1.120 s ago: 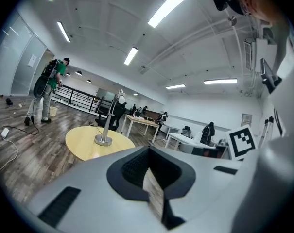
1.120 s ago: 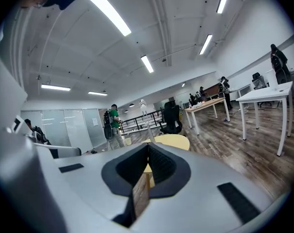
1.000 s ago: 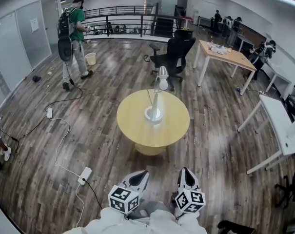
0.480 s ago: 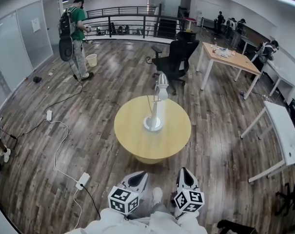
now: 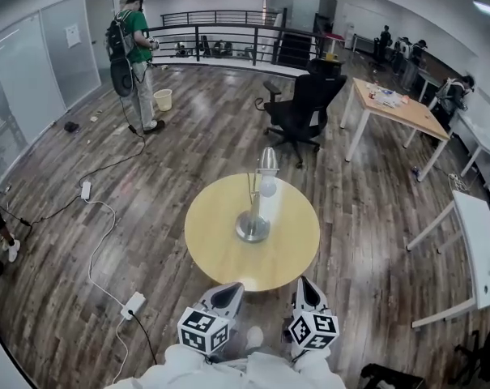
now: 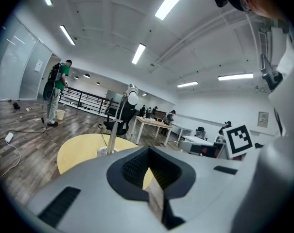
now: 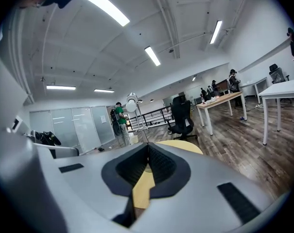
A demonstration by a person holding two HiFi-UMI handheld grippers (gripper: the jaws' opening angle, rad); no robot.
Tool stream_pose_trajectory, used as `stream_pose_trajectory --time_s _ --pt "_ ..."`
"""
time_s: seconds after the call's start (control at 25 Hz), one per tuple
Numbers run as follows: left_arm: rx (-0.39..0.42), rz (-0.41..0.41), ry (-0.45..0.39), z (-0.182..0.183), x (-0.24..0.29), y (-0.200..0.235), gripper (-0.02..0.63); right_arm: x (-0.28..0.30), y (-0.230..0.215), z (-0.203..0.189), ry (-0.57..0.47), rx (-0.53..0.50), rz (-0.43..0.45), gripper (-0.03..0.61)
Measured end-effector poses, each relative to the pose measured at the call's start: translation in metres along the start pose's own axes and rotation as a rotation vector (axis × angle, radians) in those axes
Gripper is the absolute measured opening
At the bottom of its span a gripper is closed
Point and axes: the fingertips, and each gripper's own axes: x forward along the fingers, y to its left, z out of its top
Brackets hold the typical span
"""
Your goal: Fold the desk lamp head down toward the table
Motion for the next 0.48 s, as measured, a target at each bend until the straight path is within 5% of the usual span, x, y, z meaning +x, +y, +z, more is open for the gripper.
stream_pose_trajectory --time_s 0.48 --pt "0.017 0.061 0.002 0.036 0.095 0.028 0.002 0.099 -0.05 0.013 0.061 -0.004 0.145 0.013"
